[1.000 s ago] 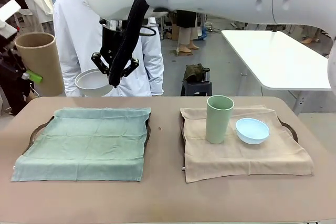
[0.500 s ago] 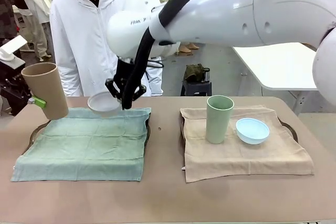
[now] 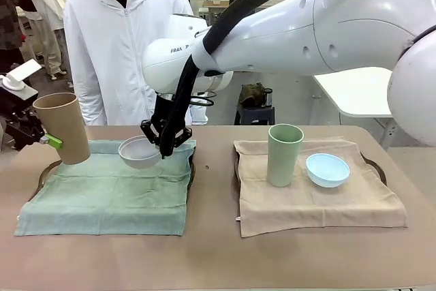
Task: Set up a tray with a mat and arrange the tableware.
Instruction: Place the Picnic Bowl and Reusable plastic cup back onto the Handle tray in front of the human's position.
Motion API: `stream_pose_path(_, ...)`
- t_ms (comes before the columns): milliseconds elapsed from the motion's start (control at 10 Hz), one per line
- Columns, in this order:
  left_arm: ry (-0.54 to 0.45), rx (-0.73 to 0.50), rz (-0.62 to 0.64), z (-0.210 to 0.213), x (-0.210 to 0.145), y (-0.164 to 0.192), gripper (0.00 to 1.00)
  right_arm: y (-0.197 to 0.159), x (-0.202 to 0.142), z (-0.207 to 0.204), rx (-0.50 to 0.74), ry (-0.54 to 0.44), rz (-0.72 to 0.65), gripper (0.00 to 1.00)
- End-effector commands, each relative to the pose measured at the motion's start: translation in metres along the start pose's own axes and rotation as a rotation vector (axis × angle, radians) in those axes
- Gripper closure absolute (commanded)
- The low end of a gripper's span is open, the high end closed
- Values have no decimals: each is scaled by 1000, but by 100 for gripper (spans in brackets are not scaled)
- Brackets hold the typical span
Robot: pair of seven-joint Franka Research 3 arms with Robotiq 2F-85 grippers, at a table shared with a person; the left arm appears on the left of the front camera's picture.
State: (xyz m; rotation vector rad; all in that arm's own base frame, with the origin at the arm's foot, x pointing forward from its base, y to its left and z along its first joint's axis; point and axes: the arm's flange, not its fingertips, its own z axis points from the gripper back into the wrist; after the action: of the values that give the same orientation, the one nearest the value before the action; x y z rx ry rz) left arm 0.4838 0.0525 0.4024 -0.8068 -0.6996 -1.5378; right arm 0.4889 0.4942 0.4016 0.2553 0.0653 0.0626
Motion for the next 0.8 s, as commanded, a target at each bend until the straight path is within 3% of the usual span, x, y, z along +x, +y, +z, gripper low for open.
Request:
stream_pose_path(0, 2, 8, -8, 3, 5, -2, 16, 0, -3, 4, -9, -12, 1, 95)
stream_pose_path(300, 0, 18, -4, -16, -20, 9, 16, -10, 13, -19, 4, -12, -21, 95)
stream_pose_path(700, -30, 43, -142, -30, -43, 14, 16, -12, 23, -45, -8, -23, -19, 95)
